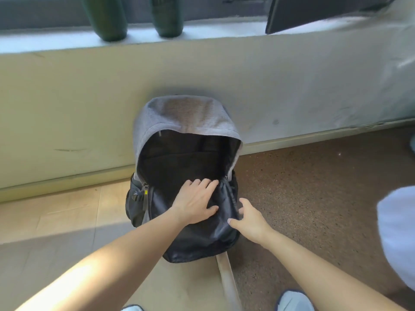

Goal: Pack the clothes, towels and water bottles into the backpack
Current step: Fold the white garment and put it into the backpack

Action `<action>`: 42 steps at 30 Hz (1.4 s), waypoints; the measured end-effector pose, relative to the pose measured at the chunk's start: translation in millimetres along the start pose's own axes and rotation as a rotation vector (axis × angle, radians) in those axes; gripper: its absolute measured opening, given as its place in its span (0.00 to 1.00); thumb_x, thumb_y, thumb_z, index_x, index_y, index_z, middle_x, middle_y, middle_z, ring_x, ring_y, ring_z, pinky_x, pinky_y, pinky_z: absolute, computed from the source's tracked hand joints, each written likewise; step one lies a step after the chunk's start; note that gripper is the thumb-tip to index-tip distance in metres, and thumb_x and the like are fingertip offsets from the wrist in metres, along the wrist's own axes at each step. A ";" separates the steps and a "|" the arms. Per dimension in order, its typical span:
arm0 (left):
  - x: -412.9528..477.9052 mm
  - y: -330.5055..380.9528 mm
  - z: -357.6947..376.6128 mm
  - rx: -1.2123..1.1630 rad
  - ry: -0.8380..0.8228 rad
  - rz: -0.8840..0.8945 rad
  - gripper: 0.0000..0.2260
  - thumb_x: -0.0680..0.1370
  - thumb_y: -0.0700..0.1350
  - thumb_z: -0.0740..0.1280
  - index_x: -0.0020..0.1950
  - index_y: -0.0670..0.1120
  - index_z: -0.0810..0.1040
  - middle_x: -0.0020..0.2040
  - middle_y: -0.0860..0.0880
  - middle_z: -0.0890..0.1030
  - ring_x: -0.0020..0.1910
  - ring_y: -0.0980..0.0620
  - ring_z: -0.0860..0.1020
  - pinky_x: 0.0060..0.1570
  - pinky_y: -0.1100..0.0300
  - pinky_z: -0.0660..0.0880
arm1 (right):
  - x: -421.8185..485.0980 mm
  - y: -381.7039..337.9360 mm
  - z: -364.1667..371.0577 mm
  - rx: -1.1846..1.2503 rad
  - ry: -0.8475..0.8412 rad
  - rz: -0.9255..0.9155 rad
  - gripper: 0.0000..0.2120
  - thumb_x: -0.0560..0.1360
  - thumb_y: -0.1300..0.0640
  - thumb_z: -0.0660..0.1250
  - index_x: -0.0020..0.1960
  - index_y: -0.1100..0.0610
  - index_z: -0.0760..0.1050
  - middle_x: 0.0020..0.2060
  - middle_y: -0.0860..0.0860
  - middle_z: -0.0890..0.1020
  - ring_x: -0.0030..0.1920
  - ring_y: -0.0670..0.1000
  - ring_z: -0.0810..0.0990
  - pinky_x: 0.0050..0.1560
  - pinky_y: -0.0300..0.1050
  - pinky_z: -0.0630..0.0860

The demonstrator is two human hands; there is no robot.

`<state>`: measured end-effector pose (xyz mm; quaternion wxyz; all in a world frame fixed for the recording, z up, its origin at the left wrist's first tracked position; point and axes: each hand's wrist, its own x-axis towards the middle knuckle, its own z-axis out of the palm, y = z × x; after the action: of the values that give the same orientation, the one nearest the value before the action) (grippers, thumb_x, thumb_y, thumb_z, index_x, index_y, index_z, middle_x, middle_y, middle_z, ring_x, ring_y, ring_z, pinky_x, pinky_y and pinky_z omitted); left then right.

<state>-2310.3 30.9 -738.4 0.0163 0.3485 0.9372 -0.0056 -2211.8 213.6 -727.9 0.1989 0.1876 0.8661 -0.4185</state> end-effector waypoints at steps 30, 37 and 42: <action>75.7 331.9 -239.9 -0.927 0.053 0.381 0.28 0.74 0.57 0.72 0.73 0.55 0.72 0.67 0.56 0.77 0.62 0.54 0.76 0.63 0.49 0.76 | -263.6 48.1 -355.1 -0.596 1.493 0.026 0.10 0.73 0.52 0.75 0.52 0.54 0.80 0.52 0.55 0.77 0.55 0.61 0.73 0.55 0.56 0.68; 103.9 372.9 -261.8 -0.998 0.032 0.185 0.12 0.71 0.59 0.75 0.45 0.54 0.77 0.38 0.59 0.77 0.42 0.50 0.78 0.42 0.53 0.72 | -263.2 48.1 -355.7 -0.503 1.528 0.010 0.08 0.74 0.52 0.74 0.49 0.53 0.80 0.49 0.53 0.78 0.53 0.60 0.74 0.54 0.56 0.69; 105.8 354.5 -268.5 -1.393 -0.002 0.274 0.14 0.80 0.48 0.72 0.39 0.46 0.70 0.35 0.53 0.72 0.35 0.53 0.69 0.35 0.58 0.64 | -264.4 47.0 -355.8 -0.470 1.514 0.055 0.18 0.75 0.45 0.71 0.61 0.53 0.78 0.54 0.54 0.79 0.57 0.61 0.75 0.59 0.57 0.68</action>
<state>-2165.9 374.3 -473.4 0.2367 0.3718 0.6704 0.5970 -2030.6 483.4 -422.9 -0.3997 0.3957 0.8265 0.0216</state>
